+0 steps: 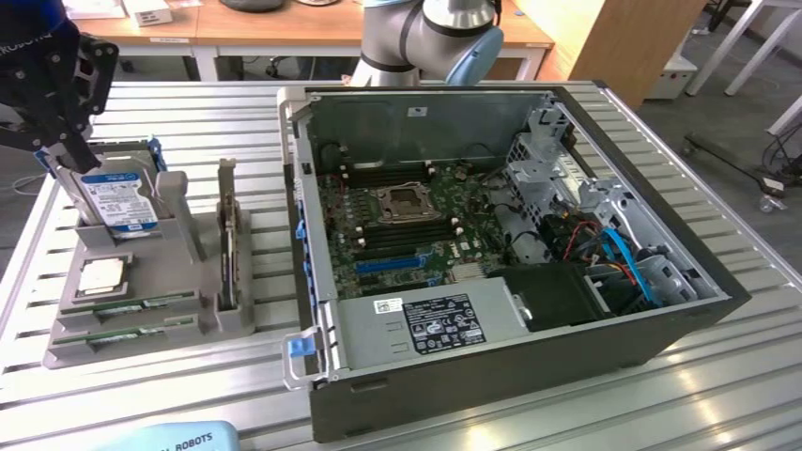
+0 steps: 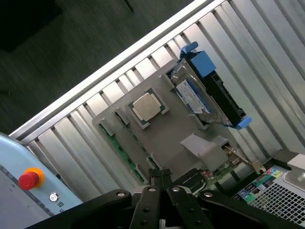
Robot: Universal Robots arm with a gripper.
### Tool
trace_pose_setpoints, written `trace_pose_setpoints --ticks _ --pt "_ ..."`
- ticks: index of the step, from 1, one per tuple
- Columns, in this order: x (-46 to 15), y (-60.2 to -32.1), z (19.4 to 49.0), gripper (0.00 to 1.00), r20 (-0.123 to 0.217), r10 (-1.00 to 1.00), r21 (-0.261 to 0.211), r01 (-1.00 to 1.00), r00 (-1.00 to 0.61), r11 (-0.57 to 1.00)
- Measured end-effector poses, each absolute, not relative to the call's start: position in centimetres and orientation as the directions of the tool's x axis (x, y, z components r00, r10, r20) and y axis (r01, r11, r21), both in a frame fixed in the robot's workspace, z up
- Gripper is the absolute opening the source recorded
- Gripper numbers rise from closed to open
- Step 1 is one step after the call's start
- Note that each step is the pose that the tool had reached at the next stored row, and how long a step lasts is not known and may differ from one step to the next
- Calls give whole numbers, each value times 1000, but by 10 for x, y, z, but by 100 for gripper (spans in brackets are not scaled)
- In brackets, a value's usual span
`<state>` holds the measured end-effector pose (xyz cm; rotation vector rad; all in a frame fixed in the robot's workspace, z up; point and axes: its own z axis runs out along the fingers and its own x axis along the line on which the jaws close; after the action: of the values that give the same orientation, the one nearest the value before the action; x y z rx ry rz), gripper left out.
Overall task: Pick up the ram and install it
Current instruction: 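Pick up the ram and move it above insertion slot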
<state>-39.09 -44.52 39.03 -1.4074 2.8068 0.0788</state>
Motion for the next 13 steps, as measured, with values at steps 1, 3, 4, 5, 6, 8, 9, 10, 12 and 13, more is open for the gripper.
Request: trace_pose_setpoints --ticks 1,3,4,5,6,8,9,10,12,13 --pt "-391 -445 390 10 -23 -811 45 -812 -584 583" --pt "-391 -445 390 10 -23 -832 44 -832 -554 553" --pt "-391 -445 390 10 -23 -842 45 -842 -538 537" --pt "-391 -445 390 10 -23 -852 44 -852 -523 522" --pt "-391 -445 390 10 -23 -861 45 -861 -508 507" --pt "-391 -445 390 10 -23 -879 45 -879 -476 475" --pt "-391 -445 390 10 -23 -887 45 -887 -461 459" --pt "-391 -445 390 10 -23 -896 45 -895 -444 443" --pt "-391 -445 390 10 -23 -912 45 -911 -411 409" --pt "-391 -445 390 10 -23 -919 45 -919 -394 393"
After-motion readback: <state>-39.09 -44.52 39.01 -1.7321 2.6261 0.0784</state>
